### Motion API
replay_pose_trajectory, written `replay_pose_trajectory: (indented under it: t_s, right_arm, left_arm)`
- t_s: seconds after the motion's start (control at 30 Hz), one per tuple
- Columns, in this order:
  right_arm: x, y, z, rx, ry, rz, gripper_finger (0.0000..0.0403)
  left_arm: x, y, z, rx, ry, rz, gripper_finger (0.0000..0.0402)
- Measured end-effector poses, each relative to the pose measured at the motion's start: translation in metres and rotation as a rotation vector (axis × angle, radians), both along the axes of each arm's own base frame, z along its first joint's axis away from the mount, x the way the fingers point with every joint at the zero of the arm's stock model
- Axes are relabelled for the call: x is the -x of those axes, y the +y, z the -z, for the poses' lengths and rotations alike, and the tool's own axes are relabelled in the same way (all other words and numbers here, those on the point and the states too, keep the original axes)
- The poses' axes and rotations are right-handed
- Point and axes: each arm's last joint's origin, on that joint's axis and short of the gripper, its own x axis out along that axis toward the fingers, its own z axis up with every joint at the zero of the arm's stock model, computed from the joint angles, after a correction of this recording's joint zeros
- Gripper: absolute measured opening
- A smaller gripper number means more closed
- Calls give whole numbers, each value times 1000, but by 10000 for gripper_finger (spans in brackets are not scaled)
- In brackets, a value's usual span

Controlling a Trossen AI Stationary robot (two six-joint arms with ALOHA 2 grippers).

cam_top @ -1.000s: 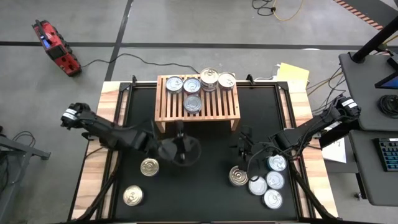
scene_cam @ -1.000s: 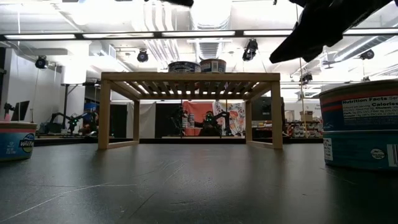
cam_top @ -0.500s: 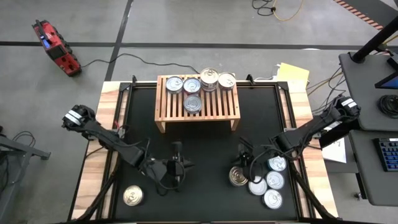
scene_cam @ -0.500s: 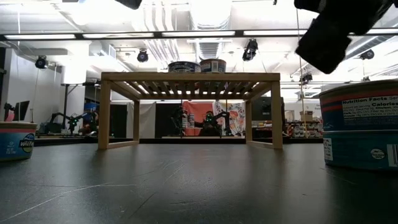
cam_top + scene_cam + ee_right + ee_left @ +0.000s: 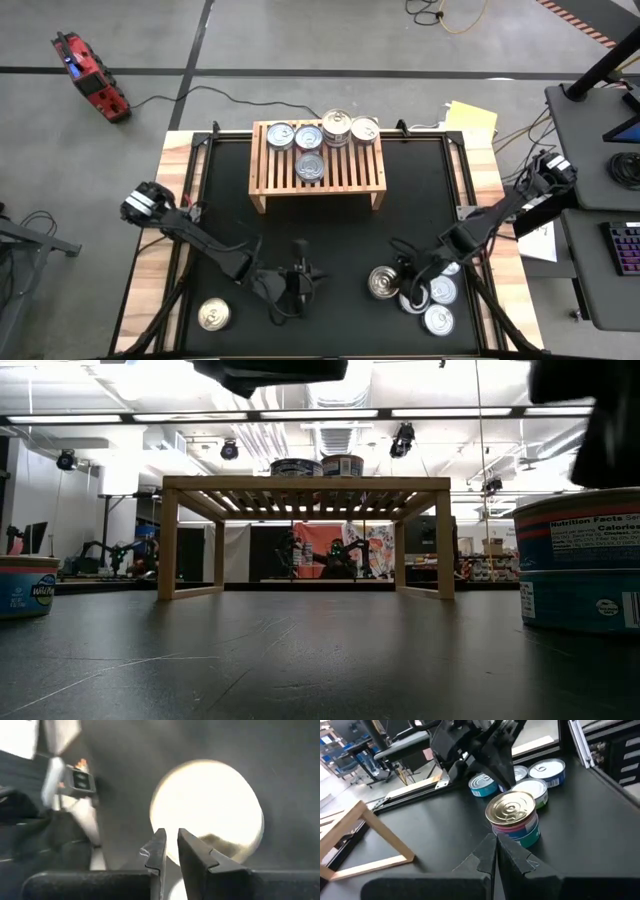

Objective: Stack canned seafood by type on shelf
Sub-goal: Put the white and green tuna can on the shelf aligned with the other blue and pink tuna cans

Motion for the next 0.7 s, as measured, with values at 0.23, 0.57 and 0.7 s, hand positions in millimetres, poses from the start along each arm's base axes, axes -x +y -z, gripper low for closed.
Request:
replay_pose_trajectory:
  t_s: [0.23,0.57,0.7]
  right_arm:
    - [11,1,7,3,128,57,38]
    - [14,1,-10,27,219,31,38]
    - [14,-3,-25,122,231,81,38]
  left_arm:
    - [-27,-14,12,-65,13,10,0]
    - [-61,-23,22,-143,12,-16,0]
    - [-74,-23,31,-169,26,-20,0]
